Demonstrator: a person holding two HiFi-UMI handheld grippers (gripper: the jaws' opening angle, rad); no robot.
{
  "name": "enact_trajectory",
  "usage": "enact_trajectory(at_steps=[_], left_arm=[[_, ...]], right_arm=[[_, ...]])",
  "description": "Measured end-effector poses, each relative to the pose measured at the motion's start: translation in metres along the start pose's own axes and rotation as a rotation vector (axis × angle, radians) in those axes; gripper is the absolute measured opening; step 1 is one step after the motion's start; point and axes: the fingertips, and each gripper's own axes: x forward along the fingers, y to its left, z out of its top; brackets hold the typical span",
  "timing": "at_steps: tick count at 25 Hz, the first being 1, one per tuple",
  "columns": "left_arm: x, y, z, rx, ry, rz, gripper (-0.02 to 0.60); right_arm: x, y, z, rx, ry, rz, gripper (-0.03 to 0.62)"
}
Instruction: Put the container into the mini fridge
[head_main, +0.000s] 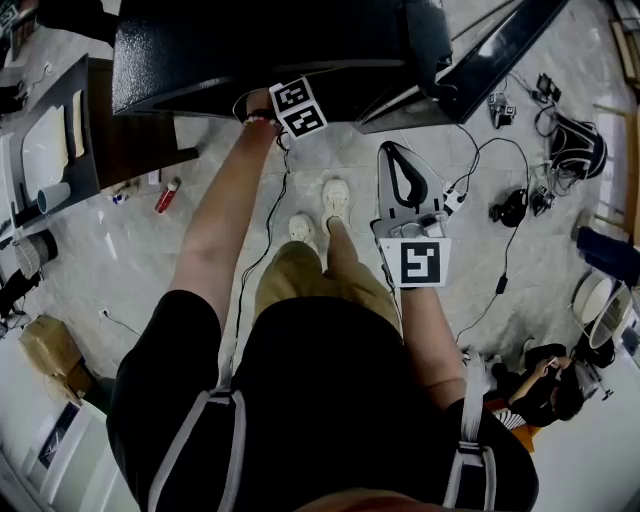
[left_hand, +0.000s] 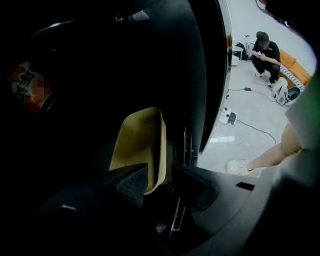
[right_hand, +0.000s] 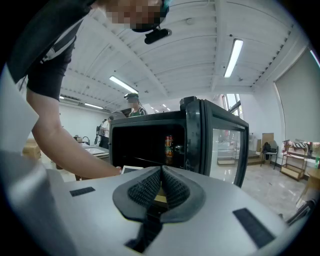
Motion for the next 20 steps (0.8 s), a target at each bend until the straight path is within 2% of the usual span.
enact_trajectory(at_steps=[7, 12, 16, 20], left_arm=[[-0.001, -0.006, 0.000, -0.015, 0.001, -0.008, 0.160], [-0.008, -0.008, 0.006, -0.019, -0.014, -0.010, 0.160], [-0.020, -0.012, 0.008, -0.027, -0.025, -0.015, 0.160], [-0.044, -0.012, 0.014, -0.063, -0.060, -0.005, 0.160]], right_arm=[[-0.003, -0.002, -0.002, 0.016, 0.012, 0.001, 0.037], [-0.003, 0.002, -0.001, -0.012, 0.024, 0.014, 0.037], [-0.007, 0.002, -0.002, -0.018, 0.072, 0.022, 0.037], [-0.006, 0.009, 0.014, -0.037, 0.010, 0.048, 0.037]])
